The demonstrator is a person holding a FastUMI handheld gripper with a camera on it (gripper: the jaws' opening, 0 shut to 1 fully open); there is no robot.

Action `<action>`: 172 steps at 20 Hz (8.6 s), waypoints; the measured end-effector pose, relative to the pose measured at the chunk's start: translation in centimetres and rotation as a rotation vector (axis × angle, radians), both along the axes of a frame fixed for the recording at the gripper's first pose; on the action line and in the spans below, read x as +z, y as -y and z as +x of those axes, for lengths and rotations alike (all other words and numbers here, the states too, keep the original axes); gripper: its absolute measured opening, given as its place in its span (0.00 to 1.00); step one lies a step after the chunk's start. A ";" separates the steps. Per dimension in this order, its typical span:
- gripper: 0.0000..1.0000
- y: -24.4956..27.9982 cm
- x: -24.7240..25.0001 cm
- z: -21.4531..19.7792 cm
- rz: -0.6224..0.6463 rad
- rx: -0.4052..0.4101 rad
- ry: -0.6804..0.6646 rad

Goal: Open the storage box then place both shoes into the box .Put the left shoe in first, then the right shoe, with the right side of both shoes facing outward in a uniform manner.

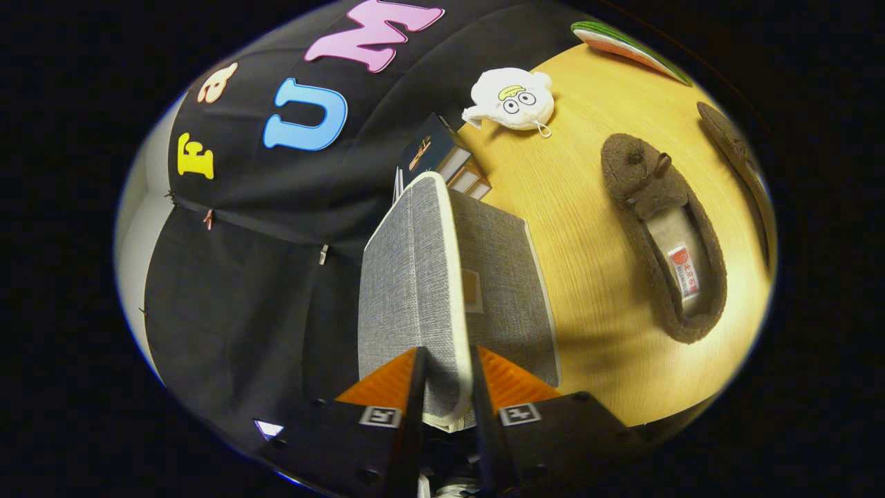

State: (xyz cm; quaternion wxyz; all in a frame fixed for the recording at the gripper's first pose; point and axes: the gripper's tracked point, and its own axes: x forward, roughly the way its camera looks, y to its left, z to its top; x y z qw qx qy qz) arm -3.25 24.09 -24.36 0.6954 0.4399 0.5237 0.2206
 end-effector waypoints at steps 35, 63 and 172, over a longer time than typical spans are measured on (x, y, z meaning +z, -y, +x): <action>0.06 -20.1 19.5 -1.7 0.058 0.363 0.275; 0.98 -19.0 19.9 4.2 -0.118 0.132 0.519; 0.97 -13.4 2.3 5.0 -0.308 0.188 0.121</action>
